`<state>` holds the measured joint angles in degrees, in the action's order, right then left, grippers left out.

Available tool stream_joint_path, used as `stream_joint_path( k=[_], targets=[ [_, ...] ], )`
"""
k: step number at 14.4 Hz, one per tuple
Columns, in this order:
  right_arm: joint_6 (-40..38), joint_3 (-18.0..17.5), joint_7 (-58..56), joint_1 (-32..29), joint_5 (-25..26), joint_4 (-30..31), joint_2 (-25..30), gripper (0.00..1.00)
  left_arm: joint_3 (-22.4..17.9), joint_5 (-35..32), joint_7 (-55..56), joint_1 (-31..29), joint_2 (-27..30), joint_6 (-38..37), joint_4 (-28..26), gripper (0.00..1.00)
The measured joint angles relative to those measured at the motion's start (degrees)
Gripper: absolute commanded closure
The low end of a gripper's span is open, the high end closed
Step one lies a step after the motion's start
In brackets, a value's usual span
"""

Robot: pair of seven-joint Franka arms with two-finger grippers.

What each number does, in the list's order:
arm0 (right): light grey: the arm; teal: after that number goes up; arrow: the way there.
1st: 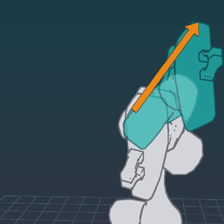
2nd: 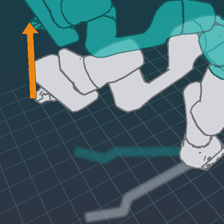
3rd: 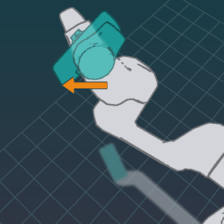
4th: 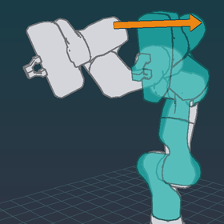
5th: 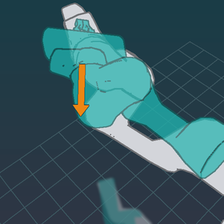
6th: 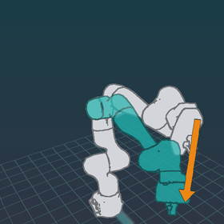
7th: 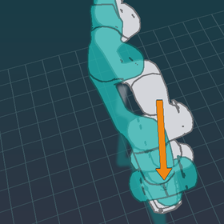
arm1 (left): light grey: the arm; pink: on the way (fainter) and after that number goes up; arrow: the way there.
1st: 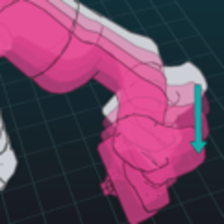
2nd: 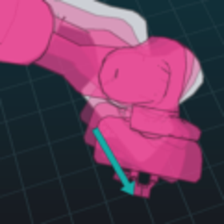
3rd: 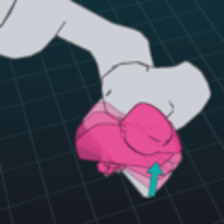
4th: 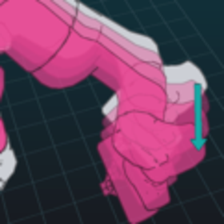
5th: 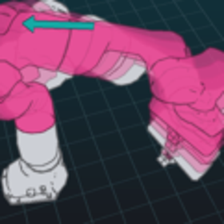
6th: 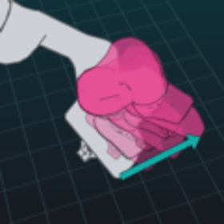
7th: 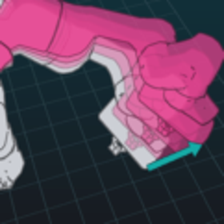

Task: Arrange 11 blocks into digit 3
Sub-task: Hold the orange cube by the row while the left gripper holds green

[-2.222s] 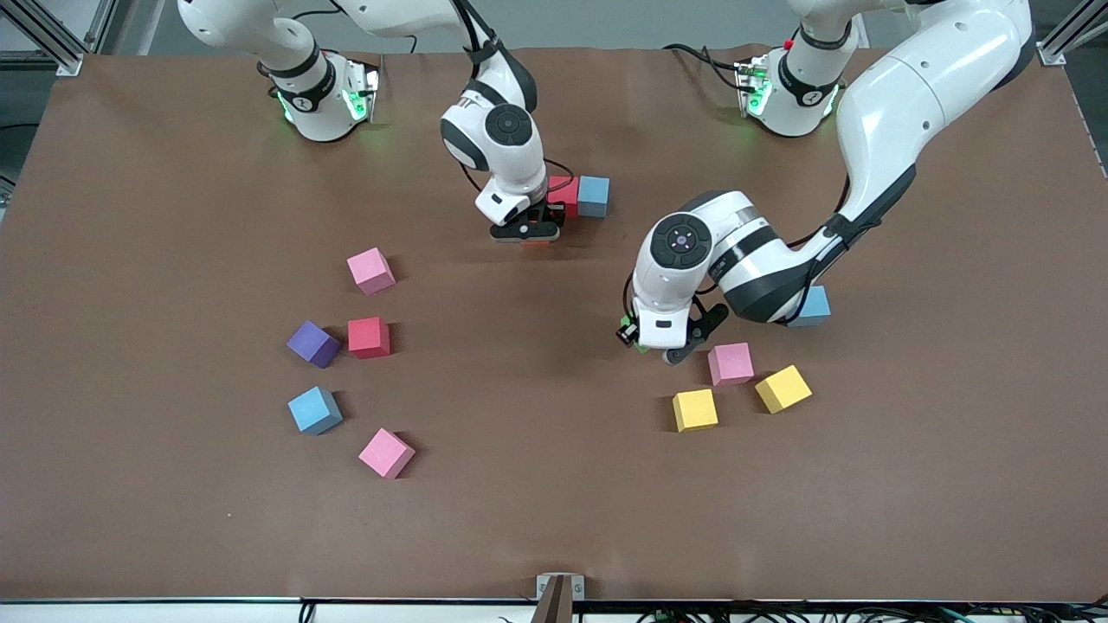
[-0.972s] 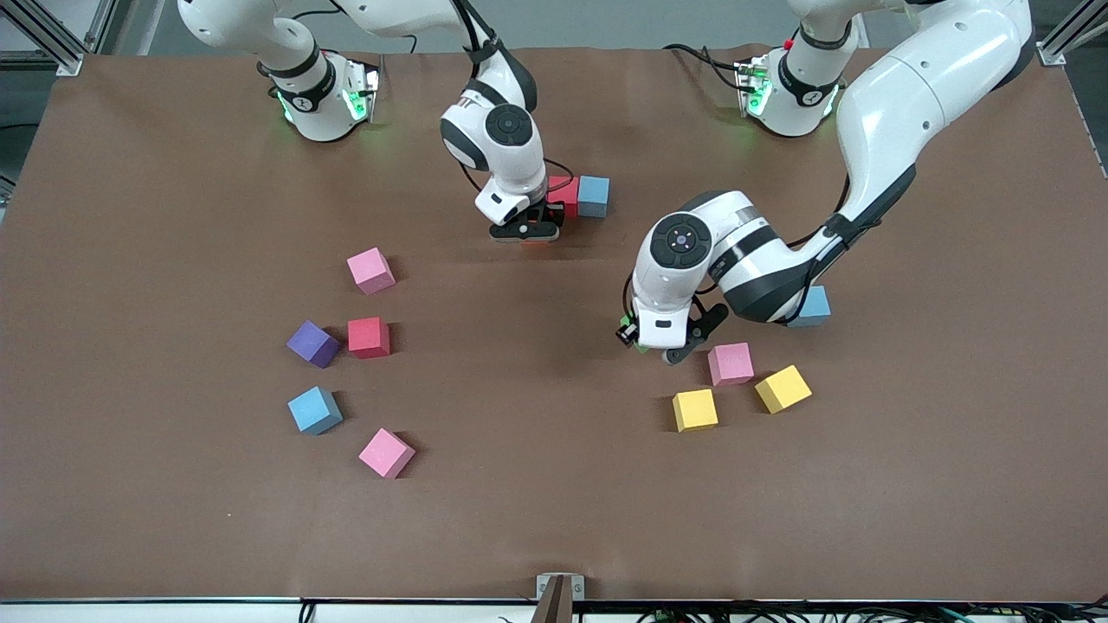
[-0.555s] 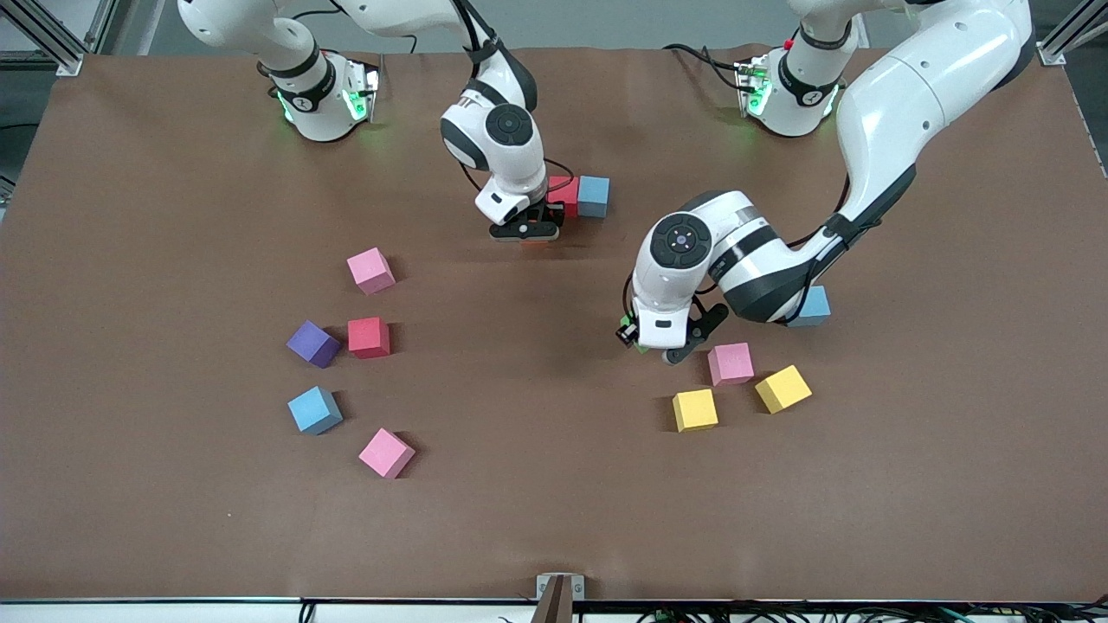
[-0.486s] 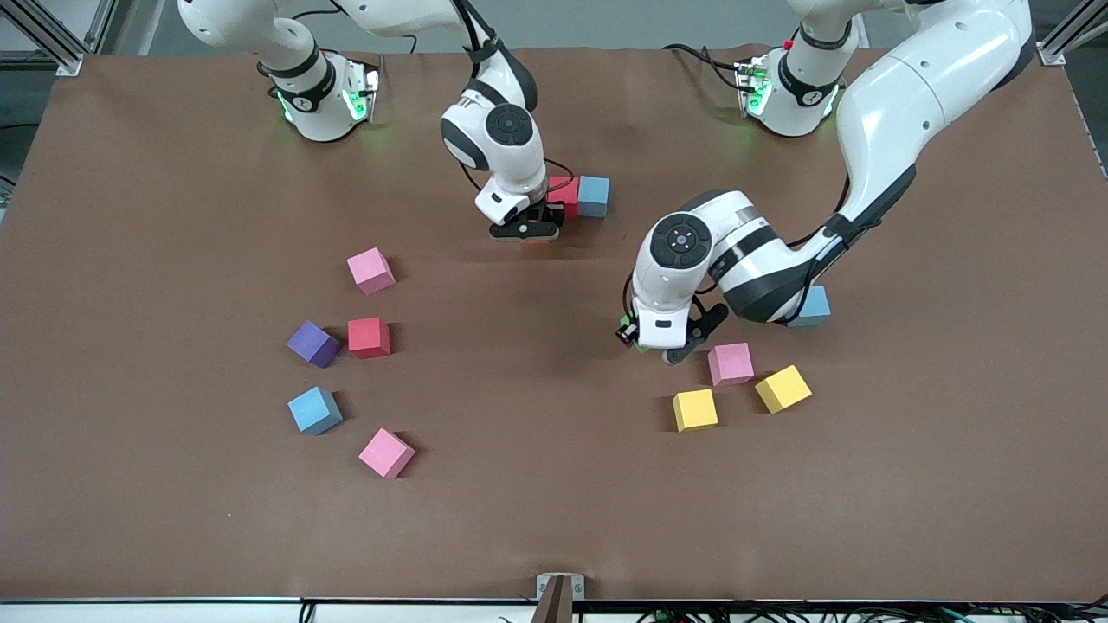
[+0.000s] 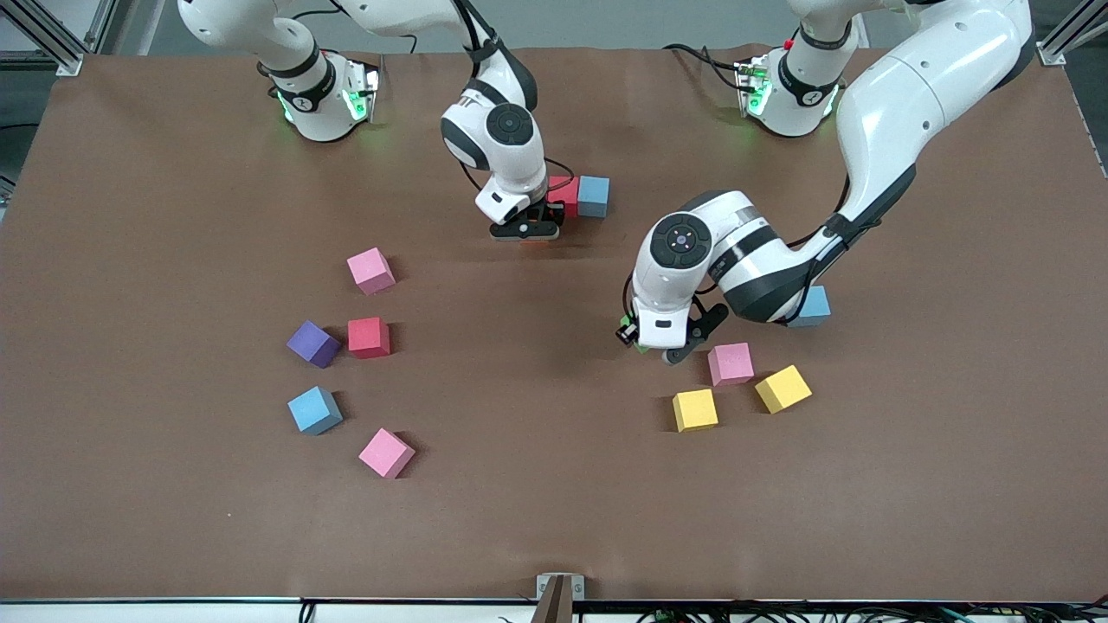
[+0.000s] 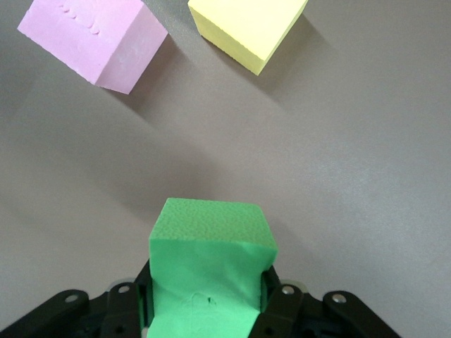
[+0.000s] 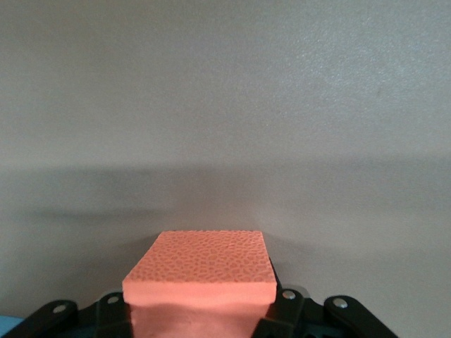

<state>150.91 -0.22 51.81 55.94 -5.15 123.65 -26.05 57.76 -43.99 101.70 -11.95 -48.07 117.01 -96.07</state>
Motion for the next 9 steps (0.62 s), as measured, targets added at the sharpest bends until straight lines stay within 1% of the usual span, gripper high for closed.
stream_joint_path(
  k=[9],
  targets=[
    [0.00,0.02,0.00,0.04,0.00,-0.01,0.01,0.93,0.00,0.00,0.00,-0.05,0.00,0.00,0.03,0.70]
  ],
)
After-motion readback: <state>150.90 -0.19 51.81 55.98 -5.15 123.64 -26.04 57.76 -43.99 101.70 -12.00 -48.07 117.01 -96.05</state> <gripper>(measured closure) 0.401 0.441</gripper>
